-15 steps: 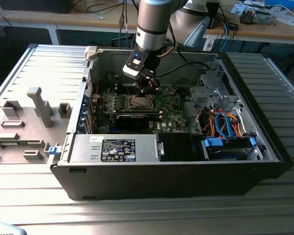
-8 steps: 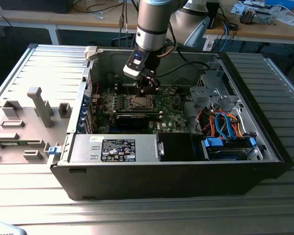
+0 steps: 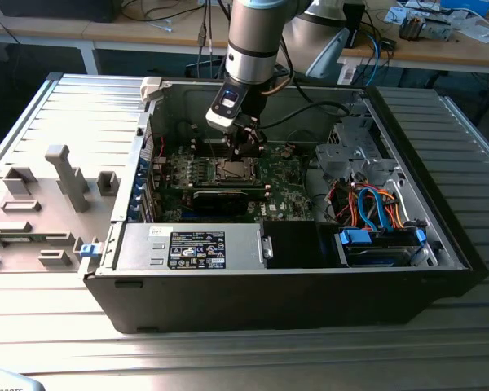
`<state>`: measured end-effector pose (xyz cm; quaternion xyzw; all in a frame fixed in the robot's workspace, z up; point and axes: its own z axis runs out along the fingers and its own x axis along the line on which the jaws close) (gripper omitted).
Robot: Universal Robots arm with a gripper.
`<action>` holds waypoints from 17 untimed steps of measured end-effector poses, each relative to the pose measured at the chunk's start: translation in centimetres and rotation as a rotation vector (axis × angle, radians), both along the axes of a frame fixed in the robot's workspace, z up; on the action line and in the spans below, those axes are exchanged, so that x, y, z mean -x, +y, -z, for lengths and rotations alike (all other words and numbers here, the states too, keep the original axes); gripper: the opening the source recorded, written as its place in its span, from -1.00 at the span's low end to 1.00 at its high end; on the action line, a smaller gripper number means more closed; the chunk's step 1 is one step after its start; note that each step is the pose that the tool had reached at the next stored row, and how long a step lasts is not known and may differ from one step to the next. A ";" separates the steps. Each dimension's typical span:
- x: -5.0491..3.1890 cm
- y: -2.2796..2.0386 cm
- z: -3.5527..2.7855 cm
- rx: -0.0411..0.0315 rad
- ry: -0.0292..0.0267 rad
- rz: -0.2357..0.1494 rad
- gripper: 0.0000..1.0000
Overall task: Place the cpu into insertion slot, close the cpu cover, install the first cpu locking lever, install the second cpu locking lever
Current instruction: 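Install the first cpu locking lever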
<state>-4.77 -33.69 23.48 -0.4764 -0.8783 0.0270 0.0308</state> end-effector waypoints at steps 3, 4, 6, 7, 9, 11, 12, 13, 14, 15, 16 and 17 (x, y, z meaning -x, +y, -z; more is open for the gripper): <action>0.00 0.00 0.00 0.0000 0.0000 -0.005 -0.79; 0.00 0.00 0.00 0.0000 0.0000 -0.007 -0.79; 0.00 0.00 0.00 0.0000 0.0000 -0.010 -0.79; 0.00 0.00 0.00 0.0001 0.0000 -0.013 -0.79; 0.00 0.00 0.00 0.0000 0.0000 -0.017 -0.79; 0.00 0.00 0.00 0.0000 0.0000 -0.022 -0.79; 0.00 0.00 0.00 0.0000 0.0000 -0.025 -0.79; 0.00 0.00 0.00 0.0000 0.0001 -0.027 -0.79; 0.00 0.00 0.00 0.0000 0.0000 -0.029 -0.79; 0.00 0.00 0.00 0.0000 0.0000 -0.031 -0.79; 0.00 0.00 0.00 0.0000 0.0000 -0.033 -0.79; 0.00 0.00 0.00 -0.0001 0.0000 -0.034 -0.79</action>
